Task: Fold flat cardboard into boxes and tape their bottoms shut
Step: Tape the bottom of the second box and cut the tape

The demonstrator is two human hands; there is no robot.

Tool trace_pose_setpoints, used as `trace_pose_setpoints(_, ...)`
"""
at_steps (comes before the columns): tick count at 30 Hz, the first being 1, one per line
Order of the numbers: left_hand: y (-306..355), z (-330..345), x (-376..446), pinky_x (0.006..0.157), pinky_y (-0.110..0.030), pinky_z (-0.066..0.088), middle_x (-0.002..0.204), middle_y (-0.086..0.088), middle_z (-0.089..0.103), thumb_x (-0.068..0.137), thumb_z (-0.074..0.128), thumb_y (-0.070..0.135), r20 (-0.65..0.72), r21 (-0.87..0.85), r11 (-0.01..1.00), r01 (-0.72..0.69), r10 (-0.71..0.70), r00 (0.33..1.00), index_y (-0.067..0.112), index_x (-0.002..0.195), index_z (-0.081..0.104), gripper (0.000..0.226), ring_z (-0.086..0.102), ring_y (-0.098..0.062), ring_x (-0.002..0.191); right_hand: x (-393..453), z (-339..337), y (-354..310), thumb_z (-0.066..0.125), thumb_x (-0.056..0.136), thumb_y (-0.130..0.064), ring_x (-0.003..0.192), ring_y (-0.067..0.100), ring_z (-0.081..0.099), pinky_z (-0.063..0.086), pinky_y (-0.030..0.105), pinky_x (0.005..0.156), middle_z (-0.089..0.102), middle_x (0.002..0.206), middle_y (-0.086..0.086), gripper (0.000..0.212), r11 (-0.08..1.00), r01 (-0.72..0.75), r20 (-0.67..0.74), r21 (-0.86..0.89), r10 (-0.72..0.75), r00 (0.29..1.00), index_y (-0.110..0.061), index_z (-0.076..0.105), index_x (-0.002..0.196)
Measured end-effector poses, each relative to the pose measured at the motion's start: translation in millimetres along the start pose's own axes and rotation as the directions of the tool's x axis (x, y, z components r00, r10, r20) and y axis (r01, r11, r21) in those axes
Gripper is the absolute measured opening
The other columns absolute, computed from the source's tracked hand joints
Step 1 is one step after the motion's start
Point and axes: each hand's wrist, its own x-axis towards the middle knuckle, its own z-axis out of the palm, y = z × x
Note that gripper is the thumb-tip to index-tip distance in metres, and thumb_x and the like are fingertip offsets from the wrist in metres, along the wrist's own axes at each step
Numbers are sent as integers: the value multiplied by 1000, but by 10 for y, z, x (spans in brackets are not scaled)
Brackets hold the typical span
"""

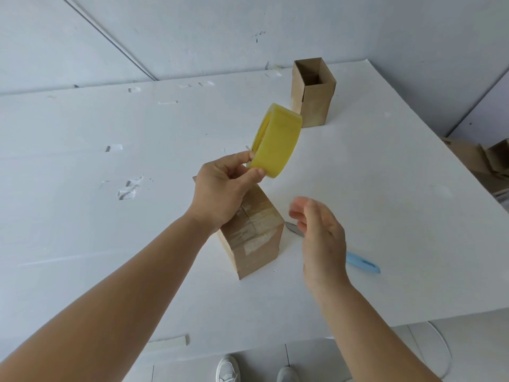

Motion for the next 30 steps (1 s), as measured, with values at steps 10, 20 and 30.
trace_pose_setpoints(10, 29, 17, 3, 77, -30, 54, 76, -2, 72, 81, 75, 22, 9, 4, 1000, 5, -5, 1000, 26, 100, 75, 18, 62, -10, 71, 16, 52, 113, 21, 83, -73, 127, -13, 38, 29, 17, 110, 50, 128, -34, 67, 999, -16, 485, -29, 28, 874, -42, 35, 140)
trace_pose_setpoints(20, 135, -29, -28, 81, -32, 52, 77, -5, 70, 84, 72, 20, 100, -66, 997, 37, -30, 995, 27, 98, 75, 16, 62, -11, 74, 191, 92, -204, 49, 88, -47, 114, -7, 49, 41, 17, 94, 53, 124, -24, 38, 934, 320, 353, -158, -249, 902, -44, 45, 125)
trace_pose_setpoints(30, 421, -55, 24, 69, -26, 44, 79, -19, 67, 83, 69, 19, 310, 263, 962, -68, -18, 951, 38, 95, 73, 22, 49, -14, 65, 307, 118, -564, 61, 88, -27, 73, 3, 63, 50, 27, 66, 67, 74, -13, 12, 811, 487, 173, -324, -456, 873, -17, 62, 81)
